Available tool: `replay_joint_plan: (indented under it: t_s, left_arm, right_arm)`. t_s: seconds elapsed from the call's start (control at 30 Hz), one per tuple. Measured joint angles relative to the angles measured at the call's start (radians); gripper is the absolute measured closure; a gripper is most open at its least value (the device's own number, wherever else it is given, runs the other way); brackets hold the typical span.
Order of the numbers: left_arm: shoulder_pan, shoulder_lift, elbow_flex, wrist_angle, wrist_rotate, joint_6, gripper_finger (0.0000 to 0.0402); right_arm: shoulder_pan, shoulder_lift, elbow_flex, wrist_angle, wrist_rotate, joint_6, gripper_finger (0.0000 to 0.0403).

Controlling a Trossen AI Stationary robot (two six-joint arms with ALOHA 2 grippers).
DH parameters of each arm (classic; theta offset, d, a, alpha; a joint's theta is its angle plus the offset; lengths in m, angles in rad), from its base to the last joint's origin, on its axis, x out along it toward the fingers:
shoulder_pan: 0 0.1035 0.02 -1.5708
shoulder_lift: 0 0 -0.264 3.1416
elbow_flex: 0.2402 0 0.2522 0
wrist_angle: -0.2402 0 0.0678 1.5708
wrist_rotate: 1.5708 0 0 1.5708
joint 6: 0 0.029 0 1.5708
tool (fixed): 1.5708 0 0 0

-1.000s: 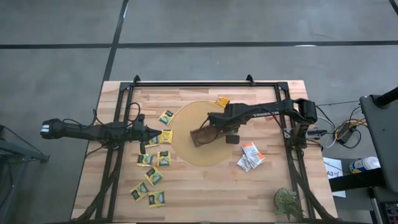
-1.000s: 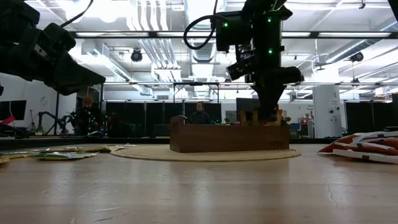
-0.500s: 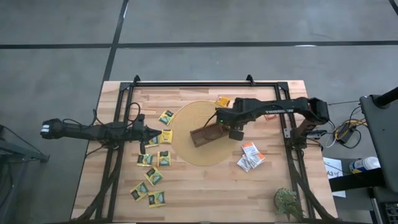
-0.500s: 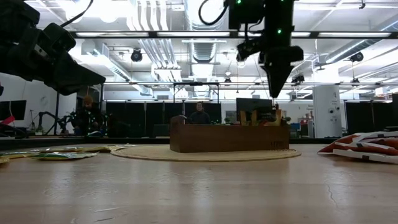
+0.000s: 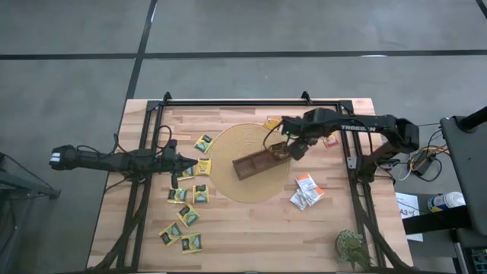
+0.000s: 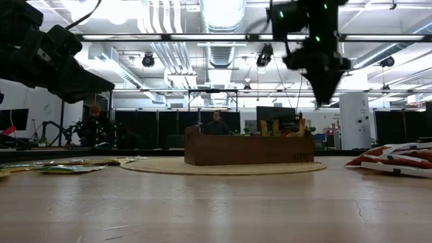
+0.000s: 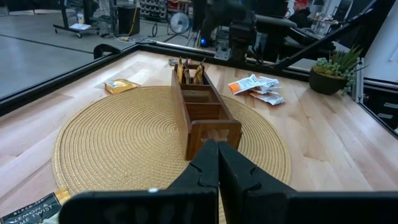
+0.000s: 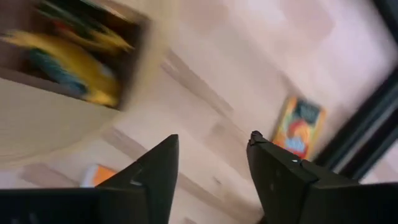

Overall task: Pick & Place Tea
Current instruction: Put the orange tea bag into the right section of the wooden organizer

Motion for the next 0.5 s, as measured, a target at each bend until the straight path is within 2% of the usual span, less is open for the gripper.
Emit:
replay_joint_plan:
  t_s: [0.27, 0.5]
  left_arm:
    - [0.000, 0.000, 0.000, 0.000, 0.000, 0.000, 0.0402]
    - [0.000, 0.000, 0.000, 0.000, 0.000, 0.000, 0.0402]
  right_arm:
    - [-0.170, -0.076, -0.242, 0.028, -0.020, 0.004, 0.0170]
    - [-0.296, -0.181, -0.425, 0.154, -0.049, -0.023, 0.0143]
